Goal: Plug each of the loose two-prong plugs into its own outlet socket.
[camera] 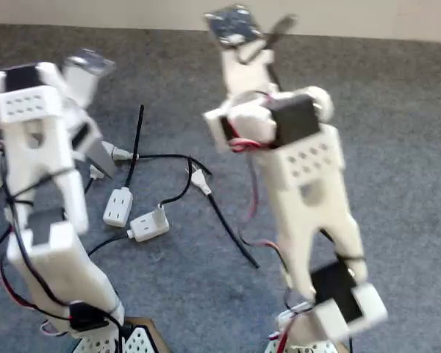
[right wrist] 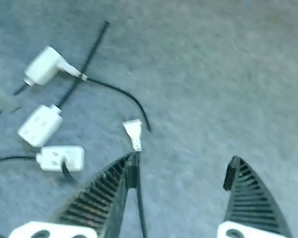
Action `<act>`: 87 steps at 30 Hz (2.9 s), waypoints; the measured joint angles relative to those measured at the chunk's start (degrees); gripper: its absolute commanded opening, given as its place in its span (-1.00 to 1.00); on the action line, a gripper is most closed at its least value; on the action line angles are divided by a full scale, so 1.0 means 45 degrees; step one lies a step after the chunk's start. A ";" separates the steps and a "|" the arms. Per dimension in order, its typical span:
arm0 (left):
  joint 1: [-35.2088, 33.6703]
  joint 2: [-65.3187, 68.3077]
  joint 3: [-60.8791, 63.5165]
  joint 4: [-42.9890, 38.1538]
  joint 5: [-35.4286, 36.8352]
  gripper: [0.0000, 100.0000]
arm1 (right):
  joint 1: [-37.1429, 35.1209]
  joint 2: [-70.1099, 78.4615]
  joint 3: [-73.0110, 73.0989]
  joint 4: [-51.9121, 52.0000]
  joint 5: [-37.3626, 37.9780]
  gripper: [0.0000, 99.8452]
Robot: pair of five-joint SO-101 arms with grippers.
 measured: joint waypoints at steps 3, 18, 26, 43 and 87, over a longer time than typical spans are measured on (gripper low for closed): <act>0.1426 -0.2462 0.3048 0.0000 -0.0879 -0.30 | 0.0703 -0.2071 0.2579 -0.0567 0.0137 -0.47; 0.3438 -0.7678 1.4242 -0.4884 -0.3360 -0.30 | 0.1641 -1.2718 2.3502 -0.9729 0.0977 -0.47; 0.3790 -0.7697 1.5492 -0.7951 -0.3419 -0.30 | 0.1485 -1.4476 2.5807 -1.0803 0.0977 -0.47; 0.4396 -0.7697 1.7719 -1.0198 -0.3165 -0.93 | 0.0879 -1.5590 2.6432 -1.1057 0.0977 -0.47; -0.1915 0.7678 -0.8537 -0.0332 0.0527 -0.48 | 0.0879 -1.5590 2.6530 -1.1057 0.0977 -0.47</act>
